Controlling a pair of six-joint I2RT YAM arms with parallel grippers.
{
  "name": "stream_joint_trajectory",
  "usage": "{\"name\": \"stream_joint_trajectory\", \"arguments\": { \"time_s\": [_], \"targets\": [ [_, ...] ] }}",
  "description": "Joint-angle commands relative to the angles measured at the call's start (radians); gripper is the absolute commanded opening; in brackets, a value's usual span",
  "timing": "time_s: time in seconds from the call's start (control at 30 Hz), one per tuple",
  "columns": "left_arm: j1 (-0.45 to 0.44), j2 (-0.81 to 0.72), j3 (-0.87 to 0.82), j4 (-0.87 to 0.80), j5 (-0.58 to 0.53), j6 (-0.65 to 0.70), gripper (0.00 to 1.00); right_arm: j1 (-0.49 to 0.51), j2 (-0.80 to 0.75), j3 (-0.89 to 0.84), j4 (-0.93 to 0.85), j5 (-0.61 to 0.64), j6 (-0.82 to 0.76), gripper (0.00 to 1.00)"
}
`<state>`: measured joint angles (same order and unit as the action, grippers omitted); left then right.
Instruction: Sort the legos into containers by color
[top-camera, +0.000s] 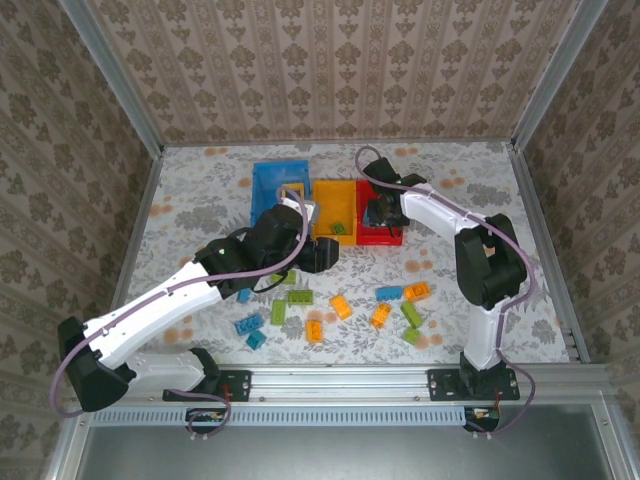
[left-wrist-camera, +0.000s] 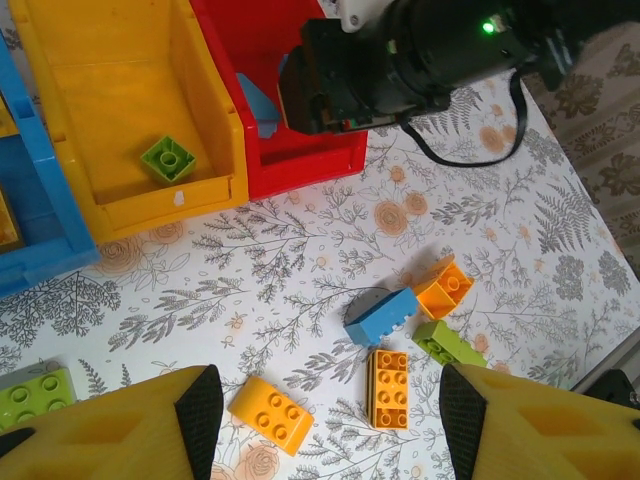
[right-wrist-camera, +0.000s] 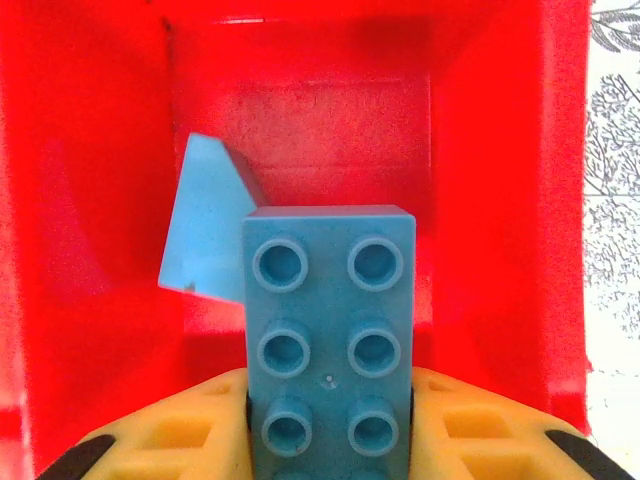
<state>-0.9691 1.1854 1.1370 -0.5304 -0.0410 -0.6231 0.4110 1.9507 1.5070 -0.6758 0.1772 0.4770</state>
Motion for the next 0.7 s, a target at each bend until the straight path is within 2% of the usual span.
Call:
{"name": "stream_joint_trajectory", "arguments": {
  "time_s": [0.0,0.2,0.37,0.53,0.6,0.67],
  "targets": [
    [-0.005,0.002,0.027,-0.017,0.006,0.033,0.62,-0.003,0.038,0.061,-0.073,0.007,0.024,0.38],
    [0.002,-0.015,-0.011,-0.070,-0.014,0.014,0.63,0.005,0.002,0.033,-0.055,-0.008,0.059,0.56],
    [0.020,-0.045,-0.049,-0.173,-0.077,-0.038,0.63,0.021,-0.096,0.012,-0.055,-0.012,0.081,0.59],
    [0.085,-0.043,-0.104,-0.325,-0.117,-0.113,0.67,0.071,-0.277,-0.089,-0.001,-0.012,0.071,0.63],
    [0.113,-0.035,-0.136,-0.356,-0.122,-0.133,0.68,0.122,-0.381,-0.188,0.083,-0.027,0.025,0.65],
    [0.157,-0.029,-0.164,-0.384,-0.118,-0.216,0.70,0.184,-0.467,-0.290,0.184,-0.058,-0.045,0.68]
  ]
}}
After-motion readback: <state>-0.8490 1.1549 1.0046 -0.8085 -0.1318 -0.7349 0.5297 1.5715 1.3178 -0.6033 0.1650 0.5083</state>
